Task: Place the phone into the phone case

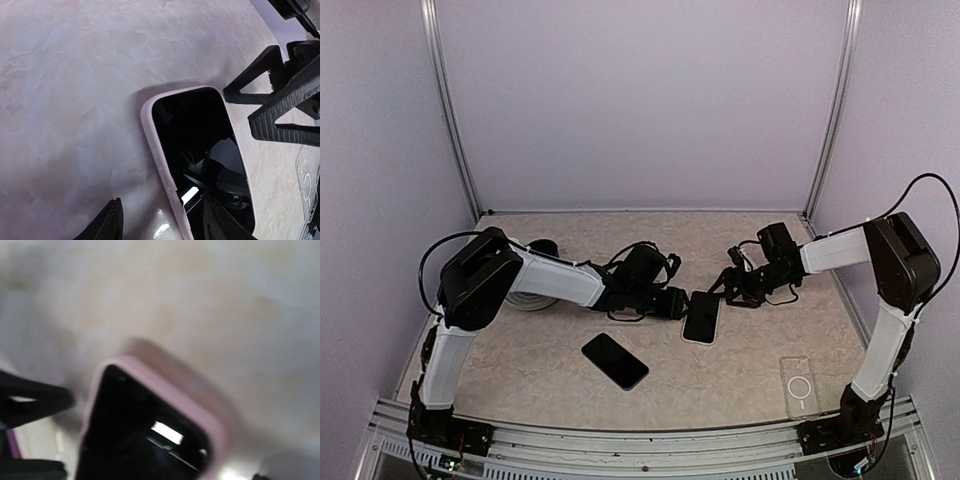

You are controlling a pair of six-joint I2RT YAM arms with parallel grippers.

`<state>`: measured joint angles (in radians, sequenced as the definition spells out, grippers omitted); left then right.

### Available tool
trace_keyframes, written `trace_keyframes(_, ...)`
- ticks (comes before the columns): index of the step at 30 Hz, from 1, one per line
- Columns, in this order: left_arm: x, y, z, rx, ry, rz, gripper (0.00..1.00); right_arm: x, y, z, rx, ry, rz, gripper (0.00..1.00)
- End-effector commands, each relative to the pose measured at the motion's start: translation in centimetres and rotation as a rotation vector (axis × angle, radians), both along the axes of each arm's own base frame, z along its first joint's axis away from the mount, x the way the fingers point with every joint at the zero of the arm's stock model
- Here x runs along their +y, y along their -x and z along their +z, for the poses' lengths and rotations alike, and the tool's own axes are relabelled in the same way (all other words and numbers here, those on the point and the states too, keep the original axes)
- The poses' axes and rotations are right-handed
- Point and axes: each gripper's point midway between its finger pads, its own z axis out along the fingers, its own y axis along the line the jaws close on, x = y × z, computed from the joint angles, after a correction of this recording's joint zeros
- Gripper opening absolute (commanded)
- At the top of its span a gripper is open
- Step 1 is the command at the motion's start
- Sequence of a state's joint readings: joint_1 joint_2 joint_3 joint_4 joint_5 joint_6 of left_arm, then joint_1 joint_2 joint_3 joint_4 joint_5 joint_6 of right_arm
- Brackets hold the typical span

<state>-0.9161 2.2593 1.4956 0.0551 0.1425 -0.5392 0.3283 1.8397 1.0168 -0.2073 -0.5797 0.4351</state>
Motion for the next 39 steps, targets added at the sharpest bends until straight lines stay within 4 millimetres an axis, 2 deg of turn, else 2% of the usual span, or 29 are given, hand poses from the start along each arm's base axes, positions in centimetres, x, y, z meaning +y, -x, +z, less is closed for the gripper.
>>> trace_keyframes(1,-0.4,1.7,-2.9,0.102,-0.013,-0.028,0.53,1.3,2.5,-2.3,0.094,-0.121,0.033,0.79)
trace_keyframes(3,-0.4,1.7,-3.7,0.127,-0.022,-0.027,0.51,1.3,3.0,-2.8,0.112,-0.136,0.023,0.79)
trace_keyframes(7,0.0,1.6,-5.0,0.166,-0.032,-0.017,0.47,2.4,3.9,-3.3,0.155,-0.171,0.043,0.79)
trace_keyframes(10,1.1,1.7,-6.1,0.212,-0.063,-0.004,0.43,4.5,3.7,-2.5,0.130,-0.208,0.086,0.79)
trace_keyframes(14,2.8,1.9,-7.7,0.262,-0.069,0.026,0.37,6.7,3.3,0.0,0.099,-0.296,0.122,0.79)
trace_keyframes(18,3.5,1.5,-7.9,0.286,-0.030,0.047,0.36,8.7,3.3,1.9,0.080,-0.339,0.161,0.77)
trace_keyframes(20,3.6,1.5,-7.9,0.290,-0.017,0.046,0.36,9.5,3.6,2.0,0.084,-0.328,0.176,0.73)
trace_keyframes(22,3.6,1.6,-7.6,0.282,0.005,0.043,0.36,9.8,3.5,1.8,0.079,-0.299,0.178,0.67)
trace_keyframes(26,3.6,1.4,-6.3,0.258,0.028,0.046,0.36,10.0,3.4,2.9,0.056,-0.323,0.178,0.50)
trace_keyframes(32,4.7,0.9,-6.7,0.276,0.019,0.086,0.42,10.8,3.4,7.0,-0.017,-0.369,0.213,0.50)
trace_keyframes(34,5.2,0.6,-6.7,0.264,0.003,0.103,0.46,10.7,3.2,7.4,-0.033,-0.346,0.209,0.51)
trace_keyframes(39,5.5,0.6,-6.5,0.266,0.006,0.113,0.53,10.8,3.3,6.1,-0.001,-0.341,0.205,0.51)
